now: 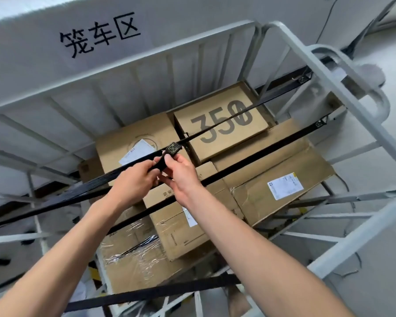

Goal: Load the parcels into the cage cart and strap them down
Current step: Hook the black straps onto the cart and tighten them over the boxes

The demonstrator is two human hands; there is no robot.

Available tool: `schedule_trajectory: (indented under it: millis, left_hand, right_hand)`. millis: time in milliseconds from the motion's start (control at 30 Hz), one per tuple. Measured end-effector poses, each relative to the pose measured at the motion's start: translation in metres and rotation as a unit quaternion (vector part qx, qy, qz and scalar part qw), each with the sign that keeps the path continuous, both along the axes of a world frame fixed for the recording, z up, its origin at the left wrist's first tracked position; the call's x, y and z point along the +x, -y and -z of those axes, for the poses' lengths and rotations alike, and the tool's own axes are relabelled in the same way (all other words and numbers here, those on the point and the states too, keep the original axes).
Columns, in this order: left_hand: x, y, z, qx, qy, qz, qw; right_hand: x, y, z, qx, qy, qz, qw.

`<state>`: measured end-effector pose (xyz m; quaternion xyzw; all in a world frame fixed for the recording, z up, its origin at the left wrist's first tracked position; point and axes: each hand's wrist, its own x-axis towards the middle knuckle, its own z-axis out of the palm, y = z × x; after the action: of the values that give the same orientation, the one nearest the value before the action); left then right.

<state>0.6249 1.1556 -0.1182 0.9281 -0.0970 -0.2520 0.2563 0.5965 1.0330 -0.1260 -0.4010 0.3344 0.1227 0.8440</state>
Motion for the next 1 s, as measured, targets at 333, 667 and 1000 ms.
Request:
schedule_trajectory:
  millis: [333,667,1000]
  left_hand:
    - [0.041,0.123,0.037,0.073,-0.032,-0.015,0.997]
    - [0.099,0.135,0.046,0.103,-0.062,-0.073,0.99]
    - [0.145,0.135,0.034,0.016,-0.137,-0.076,0.988]
  right_hand:
    - [0.059,0.137,0.04,-0.094,-0.001,-0.194,0.976]
    - [0.125,0.153,0.053,-0.149,0.006,-0.29,0.945]
    - [0.165,0.155,0.05,-0.096,0.063,-0.269,0.956]
